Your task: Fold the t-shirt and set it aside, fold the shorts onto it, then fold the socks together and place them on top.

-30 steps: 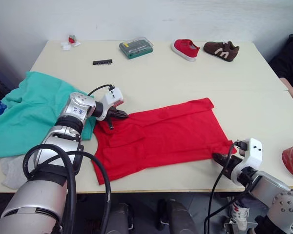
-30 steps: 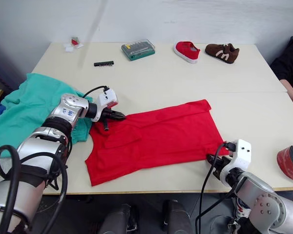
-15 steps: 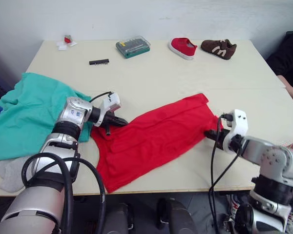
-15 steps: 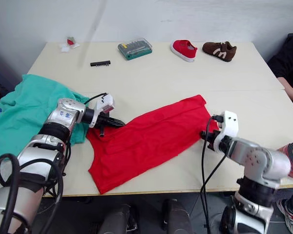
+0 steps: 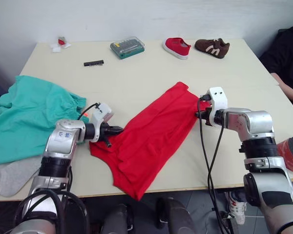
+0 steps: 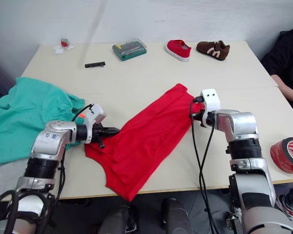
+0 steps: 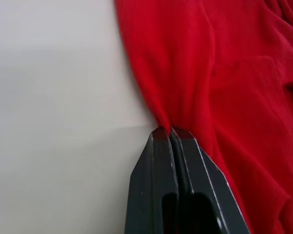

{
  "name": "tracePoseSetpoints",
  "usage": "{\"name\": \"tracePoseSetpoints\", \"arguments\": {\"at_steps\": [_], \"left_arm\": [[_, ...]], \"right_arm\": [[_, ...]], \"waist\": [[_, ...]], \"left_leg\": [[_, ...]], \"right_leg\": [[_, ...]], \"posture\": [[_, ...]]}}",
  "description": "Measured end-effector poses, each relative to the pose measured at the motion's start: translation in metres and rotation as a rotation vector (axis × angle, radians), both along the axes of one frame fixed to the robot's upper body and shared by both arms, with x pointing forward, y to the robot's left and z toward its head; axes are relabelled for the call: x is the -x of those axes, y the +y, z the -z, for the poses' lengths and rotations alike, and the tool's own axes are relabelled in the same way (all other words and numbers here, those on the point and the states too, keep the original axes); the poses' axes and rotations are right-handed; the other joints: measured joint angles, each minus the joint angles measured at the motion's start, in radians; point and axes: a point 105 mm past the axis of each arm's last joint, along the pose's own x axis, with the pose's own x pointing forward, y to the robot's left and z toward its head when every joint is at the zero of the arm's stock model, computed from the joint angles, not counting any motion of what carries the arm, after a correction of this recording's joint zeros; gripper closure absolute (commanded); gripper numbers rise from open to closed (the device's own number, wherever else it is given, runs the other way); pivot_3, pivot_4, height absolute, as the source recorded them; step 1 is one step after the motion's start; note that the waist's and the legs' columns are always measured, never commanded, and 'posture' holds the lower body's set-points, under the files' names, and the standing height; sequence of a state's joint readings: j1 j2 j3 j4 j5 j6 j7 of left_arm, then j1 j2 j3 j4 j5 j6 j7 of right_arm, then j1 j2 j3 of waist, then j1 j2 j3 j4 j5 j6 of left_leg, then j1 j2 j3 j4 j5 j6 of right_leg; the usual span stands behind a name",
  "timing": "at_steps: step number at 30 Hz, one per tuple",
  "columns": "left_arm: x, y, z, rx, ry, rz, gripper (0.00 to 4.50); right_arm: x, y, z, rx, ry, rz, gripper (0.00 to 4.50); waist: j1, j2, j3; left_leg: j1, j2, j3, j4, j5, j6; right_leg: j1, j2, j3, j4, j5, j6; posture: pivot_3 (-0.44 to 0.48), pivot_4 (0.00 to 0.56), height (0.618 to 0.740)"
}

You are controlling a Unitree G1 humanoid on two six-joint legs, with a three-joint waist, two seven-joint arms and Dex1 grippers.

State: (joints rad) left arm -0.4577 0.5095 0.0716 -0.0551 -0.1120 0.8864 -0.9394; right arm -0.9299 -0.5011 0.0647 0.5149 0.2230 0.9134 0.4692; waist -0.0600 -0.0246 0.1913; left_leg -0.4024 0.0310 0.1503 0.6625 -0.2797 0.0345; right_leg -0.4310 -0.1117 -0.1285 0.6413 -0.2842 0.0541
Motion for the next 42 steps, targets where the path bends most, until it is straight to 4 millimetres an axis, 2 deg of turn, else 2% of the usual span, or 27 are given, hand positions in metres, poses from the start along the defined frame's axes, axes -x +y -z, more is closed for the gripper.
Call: {"name": "tracePoseSetpoints", "arguments": {"at_steps": [4,7,13,14,18,23,26,28,29,31,36,39,42], "left_arm": [[0.014,0.000,0.004,0.030,0.013,-0.092,4.50],[0.024,-0.009,0.007,0.072,0.023,-0.162,4.50],[0.027,-0.013,0.007,0.093,0.045,-0.216,4.50],[0.027,-0.011,0.006,0.084,0.047,-0.204,4.09],[0.017,-0.003,-0.004,0.089,0.054,-0.175,3.07],[-0.007,0.000,-0.049,0.160,0.030,-0.067,1.47],[-0.027,-0.005,-0.076,0.195,0.008,0.005,0.55],[-0.046,-0.016,-0.091,0.202,-0.005,0.054,0.00],[-0.052,-0.017,-0.094,0.194,-0.010,0.059,0.00],[-0.068,-0.033,-0.092,0.187,0.014,0.105,0.00],[-0.084,-0.058,-0.055,0.109,0.102,0.158,0.00],[-0.088,-0.066,-0.038,0.051,0.111,0.169,0.00],[-0.092,-0.071,-0.035,0.022,0.089,0.163,0.00]], "right_arm": [[-0.013,0.002,-0.001,0.047,-0.017,-0.028,4.47],[-0.024,0.000,-0.003,0.084,-0.038,-0.034,4.47],[-0.030,-0.001,-0.004,0.135,-0.058,-0.073,4.47],[-0.029,-0.001,-0.005,0.135,-0.055,-0.086,4.50],[-0.019,-0.006,-0.008,0.123,-0.031,-0.128,3.58],[0.019,-0.005,-0.017,0.024,-0.001,-0.161,1.86],[0.052,-0.001,-0.026,-0.038,0.018,-0.178,0.84],[0.078,-0.001,-0.027,-0.082,0.049,-0.170,0.15],[0.086,0.002,-0.026,-0.098,0.067,-0.180,0.04],[0.111,0.005,-0.019,-0.133,0.115,-0.192,0.04],[0.154,0.018,0.012,-0.218,0.222,-0.272,0.04],[0.167,0.025,0.024,-0.263,0.253,-0.289,0.04],[0.172,0.033,0.027,-0.298,0.252,-0.296,0.04]], "waist": [[0.005,0.000,0.000],[0.006,0.000,0.000],[0.008,0.000,0.000],[0.008,0.000,0.000],[0.016,0.001,0.001],[0.035,0.004,0.002],[0.044,0.004,0.003],[0.050,0.004,0.003],[0.052,0.004,0.003],[0.059,0.004,0.003],[0.056,0.004,0.003],[0.054,0.004,0.003],[0.057,0.003,0.003]], "left_leg": [[0.001,-0.001,-0.001,0.000,0.000,0.000],[0.001,-0.001,-0.001,0.000,0.000,-0.001],[0.001,-0.001,-0.001,0.000,0.000,-0.001],[0.001,-0.001,-0.001,0.000,0.000,-0.001],[-0.001,-0.001,-0.003,-0.001,0.001,-0.002],[-0.004,-0.001,-0.004,-0.001,0.000,-0.002],[-0.004,-0.001,-0.004,-0.001,0.000,-0.002],[-0.004,-0.001,-0.004,-0.001,0.000,-0.001],[-0.004,-0.001,-0.003,-0.001,-0.001,-0.001],[-0.004,-0.001,-0.003,-0.001,-0.002,0.000],[-0.005,-0.002,-0.001,-0.001,-0.004,0.004],[-0.006,-0.001,0.000,-0.001,-0.004,0.004],[-0.005,-0.001,-0.001,-0.001,-0.004,0.005]], "right_leg": [[0.001,-0.001,0.000,0.000,0.000,0.000],[0.002,-0.001,0.000,0.001,0.000,0.000],[0.001,-0.001,0.000,0.001,0.000,0.000],[0.001,-0.001,0.000,0.001,0.000,0.000],[0.000,-0.001,-0.001,0.000,0.000,0.000],[-0.002,-0.001,-0.003,-0.004,0.000,0.000],[-0.001,-0.002,-0.004,-0.005,0.000,0.000],[-0.001,-0.002,-0.004,-0.005,0.000,0.000],[-0.001,-0.002,-0.004,-0.005,0.000,0.000],[-0.001,-0.001,-0.005,-0.006,0.000,0.000],[-0.002,-0.001,-0.004,-0.008,0.000,0.000],[-0.003,-0.001,-0.004,-0.009,0.000,0.000],[-0.002,-0.001,-0.004,-0.009,0.001,0.001]], "posture": [[0.000,0.150,0.740],[0.000,0.150,0.740],[0.000,0.150,0.740],[0.000,0.150,0.740],[0.000,0.150,0.740],[0.000,0.150,0.740],[0.000,0.150,0.740],[0.000,0.150,0.740],[0.000,0.150,0.740],[0.000,0.150,0.740],[0.000,0.150,0.740],[0.000,0.150,0.740],[0.000,0.150,0.740]]}}
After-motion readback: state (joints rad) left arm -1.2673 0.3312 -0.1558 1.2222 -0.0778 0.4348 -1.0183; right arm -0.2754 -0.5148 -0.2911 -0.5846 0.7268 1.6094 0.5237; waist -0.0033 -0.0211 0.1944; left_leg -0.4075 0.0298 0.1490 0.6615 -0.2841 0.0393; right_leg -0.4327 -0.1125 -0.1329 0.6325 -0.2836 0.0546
